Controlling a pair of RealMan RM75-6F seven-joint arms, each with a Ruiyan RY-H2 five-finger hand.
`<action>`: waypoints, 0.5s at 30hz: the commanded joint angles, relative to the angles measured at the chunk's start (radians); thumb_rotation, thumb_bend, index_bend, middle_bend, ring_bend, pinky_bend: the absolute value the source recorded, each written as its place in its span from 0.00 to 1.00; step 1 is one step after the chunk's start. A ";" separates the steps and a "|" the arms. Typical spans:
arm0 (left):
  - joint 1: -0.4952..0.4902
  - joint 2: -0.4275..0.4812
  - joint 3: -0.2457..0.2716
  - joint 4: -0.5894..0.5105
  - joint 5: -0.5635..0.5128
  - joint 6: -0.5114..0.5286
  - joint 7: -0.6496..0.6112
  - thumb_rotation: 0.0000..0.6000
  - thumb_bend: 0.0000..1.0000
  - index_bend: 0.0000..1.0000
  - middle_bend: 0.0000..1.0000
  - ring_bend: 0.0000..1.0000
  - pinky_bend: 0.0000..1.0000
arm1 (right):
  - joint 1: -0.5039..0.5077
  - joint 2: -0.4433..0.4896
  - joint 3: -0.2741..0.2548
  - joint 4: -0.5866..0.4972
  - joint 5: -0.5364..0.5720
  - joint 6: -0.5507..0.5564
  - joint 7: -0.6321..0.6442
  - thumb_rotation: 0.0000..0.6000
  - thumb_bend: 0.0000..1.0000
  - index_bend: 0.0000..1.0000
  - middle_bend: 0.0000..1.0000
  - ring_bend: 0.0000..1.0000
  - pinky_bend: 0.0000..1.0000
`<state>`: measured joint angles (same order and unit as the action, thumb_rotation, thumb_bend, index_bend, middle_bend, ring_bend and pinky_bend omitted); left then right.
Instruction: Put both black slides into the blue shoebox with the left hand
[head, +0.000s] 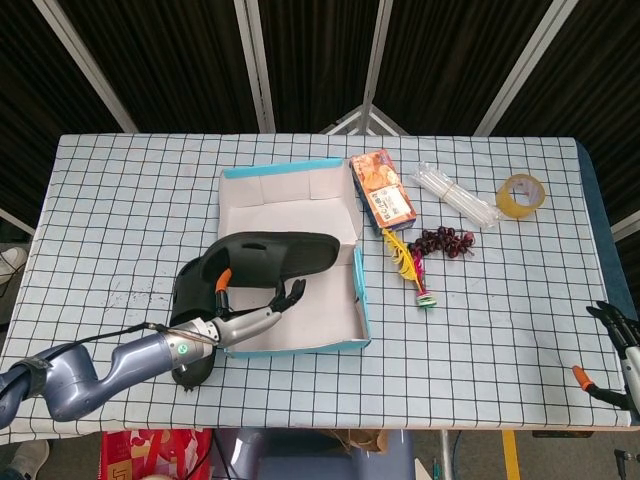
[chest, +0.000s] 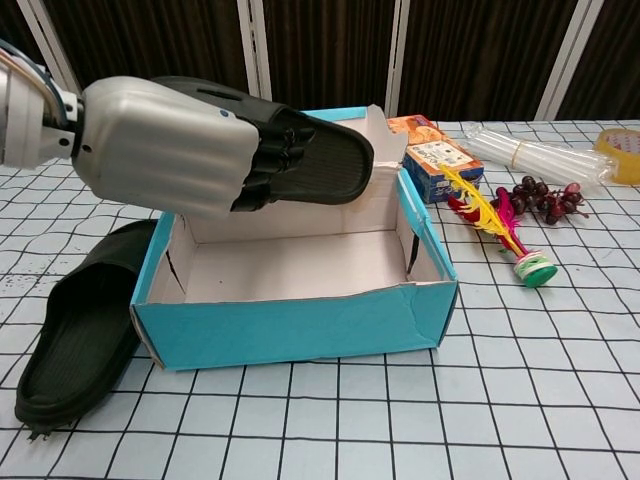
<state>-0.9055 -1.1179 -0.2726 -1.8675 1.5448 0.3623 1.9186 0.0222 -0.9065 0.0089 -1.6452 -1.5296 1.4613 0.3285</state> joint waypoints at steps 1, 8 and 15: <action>-0.019 -0.022 0.018 0.019 -0.011 0.011 0.001 1.00 0.52 0.44 0.63 0.14 0.12 | 0.002 -0.001 -0.001 0.000 0.001 -0.005 -0.002 1.00 0.31 0.15 0.11 0.18 0.14; -0.073 -0.081 0.066 0.067 -0.005 0.026 -0.035 1.00 0.53 0.45 0.63 0.14 0.12 | 0.001 0.001 0.002 0.000 0.009 -0.007 0.004 1.00 0.31 0.15 0.11 0.18 0.14; -0.095 -0.122 0.127 0.116 0.007 0.053 -0.071 1.00 0.53 0.45 0.63 0.14 0.12 | 0.002 0.001 0.000 0.000 0.007 -0.013 0.006 1.00 0.31 0.15 0.11 0.18 0.14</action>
<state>-0.9964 -1.2328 -0.1520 -1.7576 1.5485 0.4086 1.8539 0.0239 -0.9056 0.0089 -1.6448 -1.5223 1.4486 0.3351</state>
